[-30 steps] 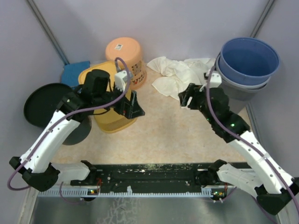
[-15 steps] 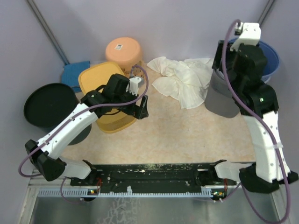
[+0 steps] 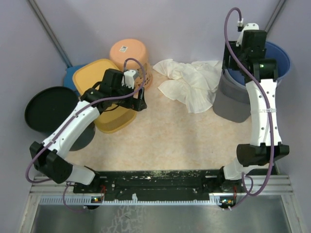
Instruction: Turn the large container upside down
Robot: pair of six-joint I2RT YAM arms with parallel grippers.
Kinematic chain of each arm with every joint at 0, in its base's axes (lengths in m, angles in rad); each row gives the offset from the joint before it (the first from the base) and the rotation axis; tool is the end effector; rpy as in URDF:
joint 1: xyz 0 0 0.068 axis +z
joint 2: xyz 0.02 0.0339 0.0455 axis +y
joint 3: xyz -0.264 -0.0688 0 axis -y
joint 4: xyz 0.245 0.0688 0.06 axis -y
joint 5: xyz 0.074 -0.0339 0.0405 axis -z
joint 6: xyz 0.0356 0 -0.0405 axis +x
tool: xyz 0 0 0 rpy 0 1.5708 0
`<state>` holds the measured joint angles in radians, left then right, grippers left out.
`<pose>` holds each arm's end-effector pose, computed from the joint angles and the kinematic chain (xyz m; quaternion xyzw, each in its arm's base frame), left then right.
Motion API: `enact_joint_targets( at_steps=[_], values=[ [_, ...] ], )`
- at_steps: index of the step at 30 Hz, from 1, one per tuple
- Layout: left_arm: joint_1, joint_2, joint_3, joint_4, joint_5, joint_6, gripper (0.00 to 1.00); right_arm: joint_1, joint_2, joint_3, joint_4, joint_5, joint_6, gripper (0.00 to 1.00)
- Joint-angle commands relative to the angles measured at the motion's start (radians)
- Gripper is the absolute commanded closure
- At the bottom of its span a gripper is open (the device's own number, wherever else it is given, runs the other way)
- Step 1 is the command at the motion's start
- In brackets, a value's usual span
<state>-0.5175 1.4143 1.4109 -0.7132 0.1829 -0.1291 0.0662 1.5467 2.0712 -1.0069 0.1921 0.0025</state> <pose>0.2629 -0.1571 0.3618 0.2120 0.8820 -0.2099 0.3647 0.2920 0.0125 0.5015 0.0225 0.8527 -0.0643 0.5179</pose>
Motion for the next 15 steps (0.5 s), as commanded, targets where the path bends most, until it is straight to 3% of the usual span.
enact_joint_targets(
  at_steps=[1, 7, 12, 15],
  values=[
    [0.023, 0.028, 0.018, 0.051, 0.021, 0.009, 0.00, -0.026, 0.036, 0.053, -0.014, -0.063, -0.022, 0.34],
    [0.061, 0.068, 0.061, 0.068, 0.017, 0.006, 0.00, -0.034, 0.053, 0.050, -0.012, -0.069, -0.030, 0.53],
    [0.072, 0.101, 0.104, 0.088, 0.035, -0.007, 0.00, -0.034, 0.043, 0.052, -0.003, -0.038, -0.042, 1.00],
    [0.074, 0.127, 0.125, 0.102, 0.044, -0.009, 0.00, -0.034, 0.022, 0.058, 0.009, -0.019, -0.056, 1.00]
  ],
)
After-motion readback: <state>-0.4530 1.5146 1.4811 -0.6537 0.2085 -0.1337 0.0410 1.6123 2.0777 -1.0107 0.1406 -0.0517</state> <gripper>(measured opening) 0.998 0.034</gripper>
